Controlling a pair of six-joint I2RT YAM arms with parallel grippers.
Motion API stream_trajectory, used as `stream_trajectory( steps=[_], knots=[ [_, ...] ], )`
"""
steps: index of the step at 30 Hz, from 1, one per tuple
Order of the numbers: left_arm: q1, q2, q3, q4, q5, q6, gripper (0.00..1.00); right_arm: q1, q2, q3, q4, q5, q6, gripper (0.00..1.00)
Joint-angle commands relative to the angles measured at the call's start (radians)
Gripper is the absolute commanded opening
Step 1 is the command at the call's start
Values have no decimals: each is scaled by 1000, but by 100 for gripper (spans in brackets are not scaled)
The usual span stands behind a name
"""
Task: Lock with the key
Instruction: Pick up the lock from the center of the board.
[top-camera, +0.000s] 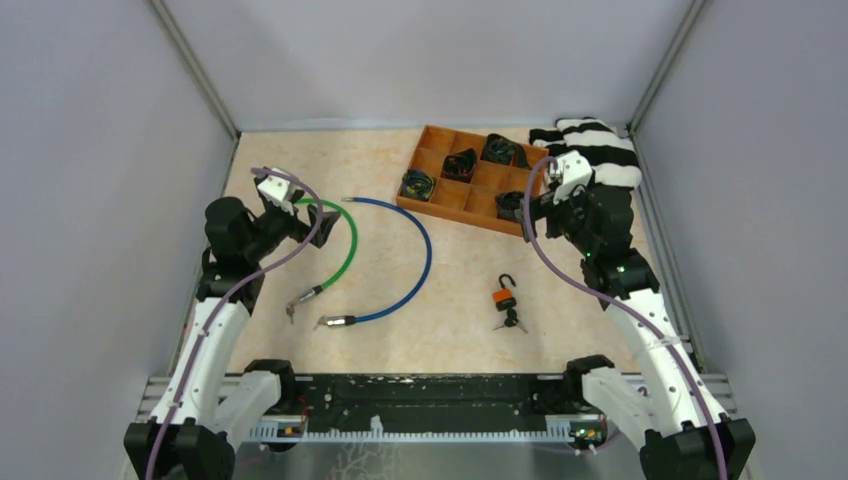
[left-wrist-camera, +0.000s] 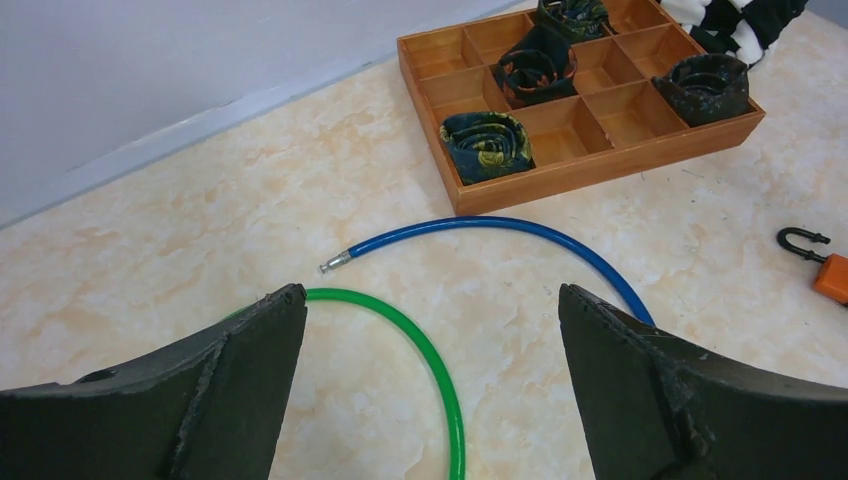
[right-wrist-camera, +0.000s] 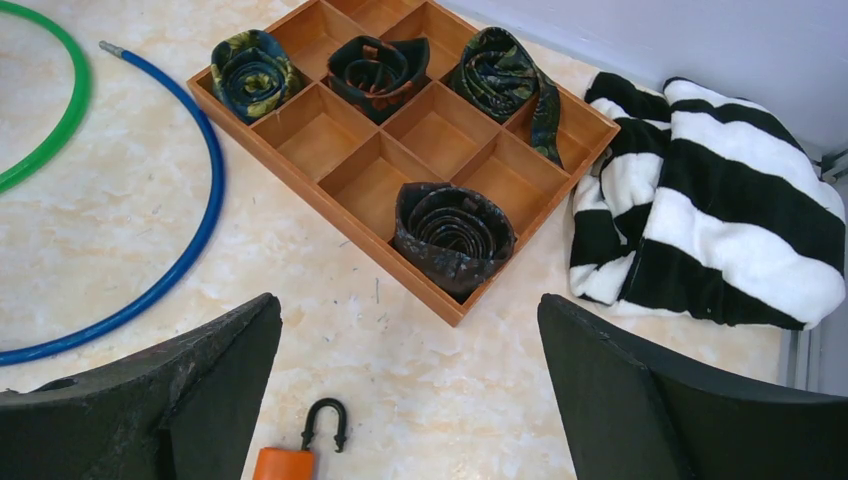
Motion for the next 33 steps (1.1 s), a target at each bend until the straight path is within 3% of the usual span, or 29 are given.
stream_trajectory(
  steps=[1,19,33],
  knots=[
    [13,-11,-6,35,39,-5,99,-9,-28,7,61,-18,-4,99],
    [13,-8,-4,26,95,6,99,-9,-28,-1,63,-25,-21,99],
    [-17,41,-45,-126,248,297,99,-9,-7,-29,36,-131,-121,99]
  ],
)
